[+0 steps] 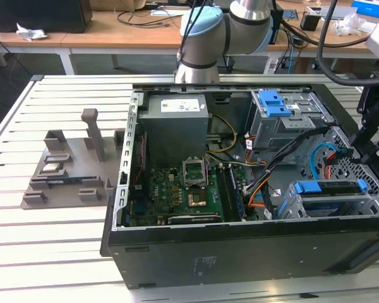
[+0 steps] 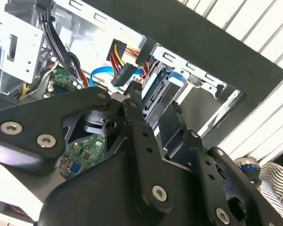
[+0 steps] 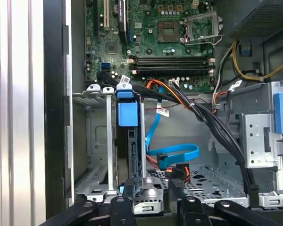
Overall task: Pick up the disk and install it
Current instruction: 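Insert the first disk wire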
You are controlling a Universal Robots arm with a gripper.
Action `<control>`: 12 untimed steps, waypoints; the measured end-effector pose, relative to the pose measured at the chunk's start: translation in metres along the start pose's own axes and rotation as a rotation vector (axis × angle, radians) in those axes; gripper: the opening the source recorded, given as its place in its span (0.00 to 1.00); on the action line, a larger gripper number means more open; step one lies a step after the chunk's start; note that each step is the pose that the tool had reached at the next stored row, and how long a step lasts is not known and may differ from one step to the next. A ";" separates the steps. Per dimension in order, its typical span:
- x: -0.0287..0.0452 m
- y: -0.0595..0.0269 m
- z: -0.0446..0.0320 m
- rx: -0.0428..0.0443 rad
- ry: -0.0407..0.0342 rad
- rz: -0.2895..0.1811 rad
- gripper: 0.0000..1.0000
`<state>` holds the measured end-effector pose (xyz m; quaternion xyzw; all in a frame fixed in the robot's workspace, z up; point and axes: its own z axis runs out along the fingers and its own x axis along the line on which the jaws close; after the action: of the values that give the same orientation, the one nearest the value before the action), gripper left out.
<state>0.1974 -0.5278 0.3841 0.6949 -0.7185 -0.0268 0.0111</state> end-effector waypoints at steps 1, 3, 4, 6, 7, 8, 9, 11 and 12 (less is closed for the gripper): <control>-0.0013 -0.0018 0.0007 -0.0007 0.0002 0.000 0.42; -0.0026 -0.0035 0.0034 -0.0016 0.0003 0.000 0.42; -0.0035 -0.0038 0.0062 -0.0020 0.0003 0.000 0.42; -0.0050 -0.0039 0.0086 -0.0021 0.0003 0.000 0.42; -0.0064 -0.0040 0.0092 -0.0021 0.0004 0.000 0.42; -0.0082 -0.0040 0.0095 -0.0021 0.0003 -0.001 0.42; -0.0119 -0.0038 0.0100 -0.0021 0.0002 -0.001 0.42; -0.0171 -0.0037 0.0119 -0.0021 0.0004 -0.001 0.42; -0.0197 -0.0038 0.0142 -0.0021 0.0004 -0.001 0.42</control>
<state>0.2011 -0.5078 0.3701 0.6952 -0.7182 -0.0275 0.0120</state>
